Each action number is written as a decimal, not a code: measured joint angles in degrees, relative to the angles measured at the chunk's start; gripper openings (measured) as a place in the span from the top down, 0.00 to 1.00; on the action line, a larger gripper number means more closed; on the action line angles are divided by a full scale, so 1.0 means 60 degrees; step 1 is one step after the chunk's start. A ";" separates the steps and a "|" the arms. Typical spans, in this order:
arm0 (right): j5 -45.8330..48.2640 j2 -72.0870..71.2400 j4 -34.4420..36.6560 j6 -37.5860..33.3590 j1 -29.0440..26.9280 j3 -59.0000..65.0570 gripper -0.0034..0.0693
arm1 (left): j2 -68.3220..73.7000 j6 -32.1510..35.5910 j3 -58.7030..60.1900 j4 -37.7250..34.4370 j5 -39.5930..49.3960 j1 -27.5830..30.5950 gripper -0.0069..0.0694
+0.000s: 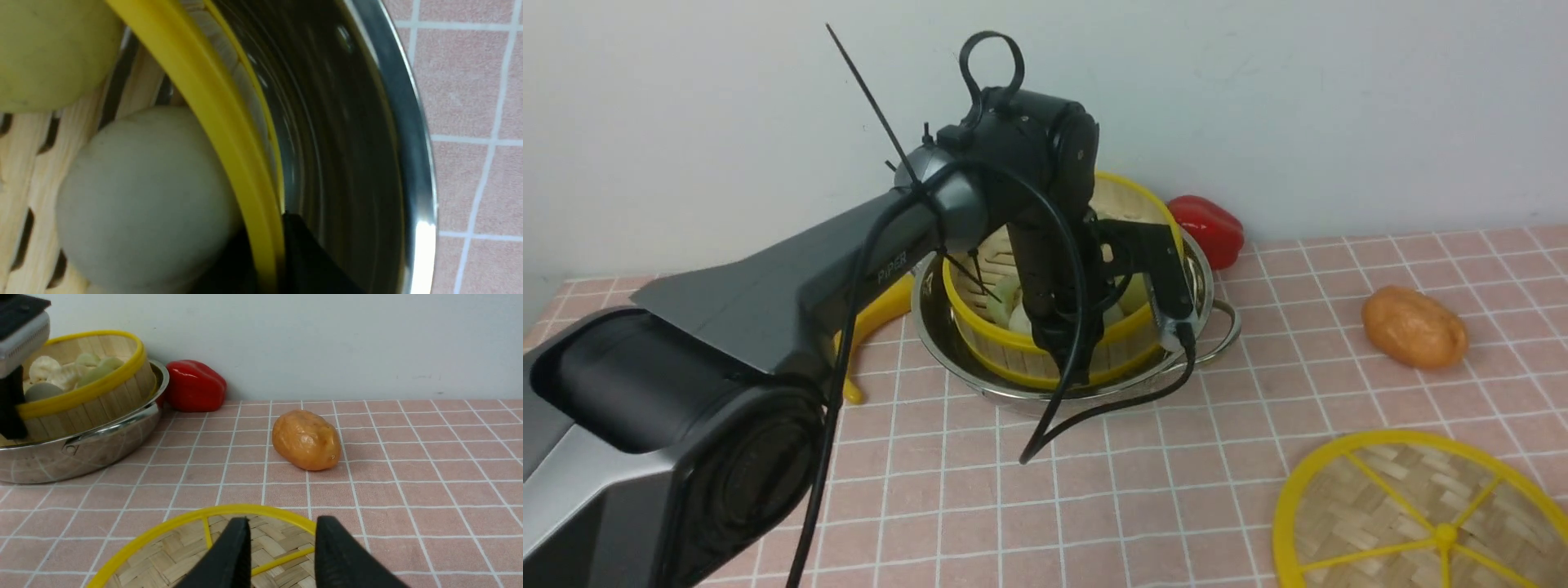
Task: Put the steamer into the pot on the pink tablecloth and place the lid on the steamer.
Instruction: 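Place the bamboo steamer basket with dumplings into the steel pot with the left gripper, then move the gripper down to the bamboo steamer lid and grasp its center knob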
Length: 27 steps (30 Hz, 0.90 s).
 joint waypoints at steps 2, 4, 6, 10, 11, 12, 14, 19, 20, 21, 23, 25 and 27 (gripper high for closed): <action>0.0000 0.0000 0.0000 0.0000 0.0000 0.0000 0.62 | 0.0063 -0.0041 0.0000 0.0057 0.0026 0.0000 0.87; 0.0000 0.0000 0.0000 0.0000 0.0000 0.0000 0.62 | 0.0098 -0.0106 0.0000 0.0066 0.0025 0.0000 0.87; 0.0000 0.0000 0.0000 0.0000 0.0000 0.0000 0.62 | 0.0136 -0.0225 0.0000 0.0066 0.0025 0.0000 0.87; 0.0000 0.0000 0.0000 0.0000 0.0000 0.0000 0.62 | 0.0136 -0.0308 -0.0009 0.0108 0.0025 0.0000 0.82; 0.0000 0.0000 0.0000 0.0000 0.0000 0.0000 0.62 | 0.0136 -0.0366 -0.0009 0.0168 0.0025 0.0000 0.77; 0.0000 0.0000 0.0000 0.0000 0.0000 0.0000 0.62 | 0.0136 -0.0413 -0.0009 0.0182 0.0015 0.0000 0.74; 0.0000 0.0000 0.0000 0.0000 0.0000 0.0000 0.62 | 0.0136 -0.0575 -0.0019 0.0258 -0.0002 0.0015 0.53; 0.0000 0.0000 0.0000 0.0000 0.0000 0.0000 0.62 | 0.0014 -0.1447 -0.0055 0.0515 -0.0201 0.0015 0.21; 0.0000 0.0000 0.0000 0.0000 0.0000 0.0000 0.62 | -0.0071 -0.1617 -0.0066 0.0579 -0.0222 0.0015 0.18; 0.0000 0.0000 0.0000 0.0000 0.0000 0.0000 0.62 | -0.0175 -0.1773 -0.0099 0.0603 -0.0244 0.0015 0.13; 0.0000 0.0000 0.0000 0.0000 0.0000 0.0000 0.62 | -0.0507 -0.2132 -0.0248 0.0672 -0.0278 0.0015 0.07; 0.0000 0.0000 0.0000 0.0000 0.0000 0.0000 0.62 | -0.1044 -0.2441 -0.0492 0.0684 -0.0292 0.0015 0.06; 0.0000 0.0000 0.0000 0.0000 0.0000 0.0000 0.62 | -0.1653 -0.2888 -0.0712 0.0706 -0.0296 0.0015 0.09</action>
